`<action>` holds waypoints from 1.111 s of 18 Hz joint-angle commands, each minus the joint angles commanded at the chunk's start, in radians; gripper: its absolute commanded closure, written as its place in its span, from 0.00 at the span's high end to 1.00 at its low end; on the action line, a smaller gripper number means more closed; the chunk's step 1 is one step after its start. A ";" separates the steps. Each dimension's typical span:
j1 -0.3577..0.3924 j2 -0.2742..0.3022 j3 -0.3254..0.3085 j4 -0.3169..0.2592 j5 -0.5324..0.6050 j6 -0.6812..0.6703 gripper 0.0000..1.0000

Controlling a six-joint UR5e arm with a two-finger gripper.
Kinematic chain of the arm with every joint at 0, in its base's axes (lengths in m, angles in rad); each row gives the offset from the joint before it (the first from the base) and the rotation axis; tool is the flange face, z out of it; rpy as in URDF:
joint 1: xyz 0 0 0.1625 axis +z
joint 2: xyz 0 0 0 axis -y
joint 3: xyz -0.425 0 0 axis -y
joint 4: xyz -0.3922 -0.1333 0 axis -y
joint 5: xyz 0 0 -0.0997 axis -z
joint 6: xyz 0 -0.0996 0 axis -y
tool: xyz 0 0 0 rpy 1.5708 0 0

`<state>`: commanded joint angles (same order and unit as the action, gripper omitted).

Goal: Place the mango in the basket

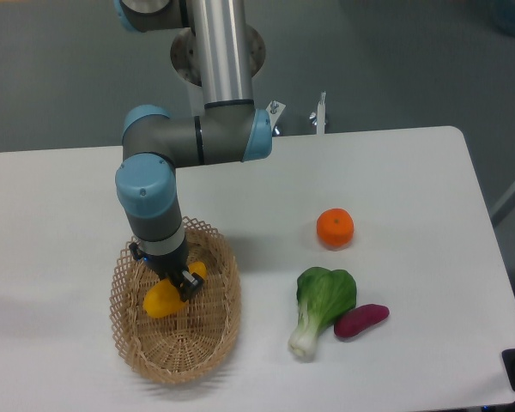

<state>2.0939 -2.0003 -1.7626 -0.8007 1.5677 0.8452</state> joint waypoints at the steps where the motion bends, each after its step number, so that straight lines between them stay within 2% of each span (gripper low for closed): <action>1: -0.002 0.000 0.002 0.000 0.000 0.000 0.74; 3: -0.002 0.002 0.002 0.000 0.002 -0.005 0.99; 8: 0.002 0.017 0.021 -0.005 0.000 -0.014 1.00; 10: 0.012 0.029 0.055 -0.009 -0.006 -0.012 1.00; 16: 0.112 0.040 0.176 -0.029 -0.002 0.003 1.00; 18: 0.162 0.058 0.196 -0.067 -0.011 0.029 1.00; 20: 0.210 0.080 0.213 -0.132 -0.035 0.130 1.00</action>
<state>2.3038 -1.9207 -1.5494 -0.9323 1.5326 0.9751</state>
